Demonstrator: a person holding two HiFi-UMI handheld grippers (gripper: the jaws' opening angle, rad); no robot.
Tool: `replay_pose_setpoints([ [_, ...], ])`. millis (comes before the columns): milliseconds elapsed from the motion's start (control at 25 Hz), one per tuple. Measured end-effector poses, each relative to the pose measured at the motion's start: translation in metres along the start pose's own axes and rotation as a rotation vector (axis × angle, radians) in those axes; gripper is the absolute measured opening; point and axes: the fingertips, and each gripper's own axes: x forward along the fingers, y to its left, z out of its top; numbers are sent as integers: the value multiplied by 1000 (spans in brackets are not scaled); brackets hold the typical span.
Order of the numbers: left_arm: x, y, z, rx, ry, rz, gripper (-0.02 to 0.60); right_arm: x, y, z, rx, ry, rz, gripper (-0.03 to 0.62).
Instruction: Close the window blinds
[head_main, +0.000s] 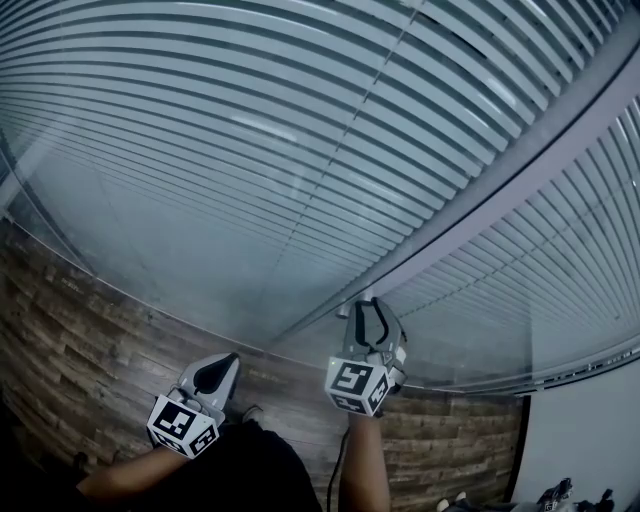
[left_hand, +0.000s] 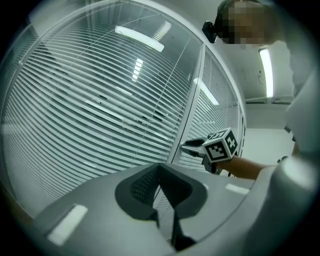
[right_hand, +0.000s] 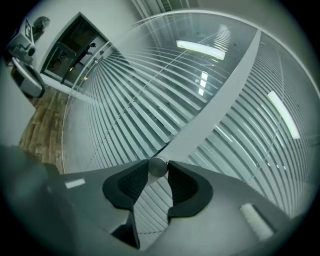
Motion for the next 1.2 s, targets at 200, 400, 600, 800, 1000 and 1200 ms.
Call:
replay_pose_setpoints([
  [200,-1,6,1,-10,8,13,0,0,-6,2,350,-65,81,145],
  [400,-3,10,-3,-18,16,22,0,-1,-10,-11,895,-145,145,180],
  [600,-11,11,-7,-12,21,28,0,-2,-6,-5,929,-159,81,166],
  [800,-11,17,-4,-16,22,43,0,2,-14,-5,983,-161,25,130],
  [1000,-15,18,-4,-11,17,46,0,-2,-13,-5,828,-141,20,127],
  [1200,-21,17,-3,-4,18,46,0,-8,-5,2,438,-69,-10,127],
])
